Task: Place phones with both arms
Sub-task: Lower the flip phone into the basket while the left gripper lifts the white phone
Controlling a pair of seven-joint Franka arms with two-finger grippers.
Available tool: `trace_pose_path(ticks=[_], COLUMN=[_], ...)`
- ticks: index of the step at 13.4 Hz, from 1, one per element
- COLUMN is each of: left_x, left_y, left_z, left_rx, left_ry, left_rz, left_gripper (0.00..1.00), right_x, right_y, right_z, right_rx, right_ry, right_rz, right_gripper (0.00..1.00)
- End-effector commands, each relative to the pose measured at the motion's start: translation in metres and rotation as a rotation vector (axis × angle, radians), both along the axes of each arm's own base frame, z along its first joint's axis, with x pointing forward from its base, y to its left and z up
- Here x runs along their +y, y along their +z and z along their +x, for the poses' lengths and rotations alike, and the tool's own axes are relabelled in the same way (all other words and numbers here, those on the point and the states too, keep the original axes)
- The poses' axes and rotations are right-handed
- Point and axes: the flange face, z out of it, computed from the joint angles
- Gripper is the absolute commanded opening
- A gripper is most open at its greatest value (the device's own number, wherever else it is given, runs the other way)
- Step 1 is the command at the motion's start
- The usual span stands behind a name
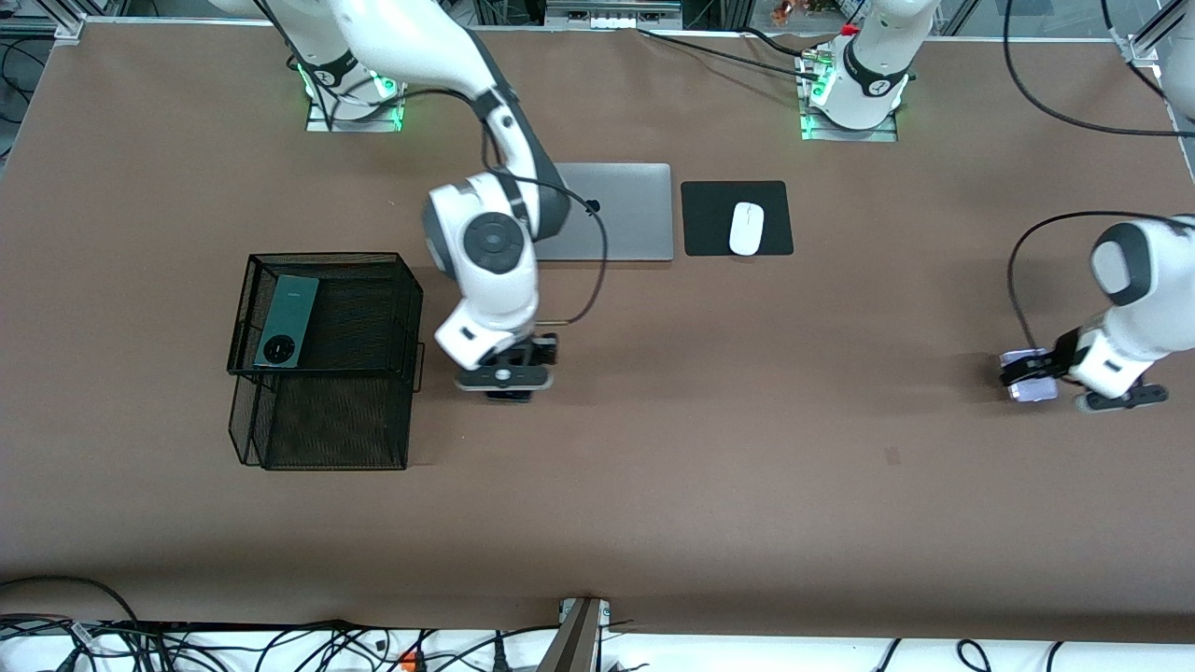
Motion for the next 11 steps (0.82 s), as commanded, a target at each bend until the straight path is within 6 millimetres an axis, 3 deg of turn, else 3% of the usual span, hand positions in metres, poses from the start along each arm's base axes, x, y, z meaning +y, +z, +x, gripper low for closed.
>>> trace_pose_path(ticks=[1, 3, 7, 11], left_x=[-0.099, -0.171, -0.297, -0.439], left_y=[0.003, 0.0, 0.01, 0.015], left_z=[0.027, 0.035, 0.032, 0.01], left_rx=[0.015, 0.023, 0.045, 0.032], left_ry=[0.038, 0.058, 0.144, 0.141], left_rz=[-0.009, -0.008, 0.011, -0.003], left_gripper=[0.04, 0.04, 0.03, 0.02], right_x=[-0.067, -0.123, -0.202, -0.23], right_y=[0.054, 0.078, 0.07, 0.03], right_z=[0.006, 0.008, -0.014, -0.037], right_rx=[0.094, 0.154, 0.194, 0.188], right_ry=[0.019, 0.001, -0.035, -0.063], right_rz=[-0.037, -0.041, 0.034, 0.065], right_gripper=[0.0, 0.0, 0.0, 0.0])
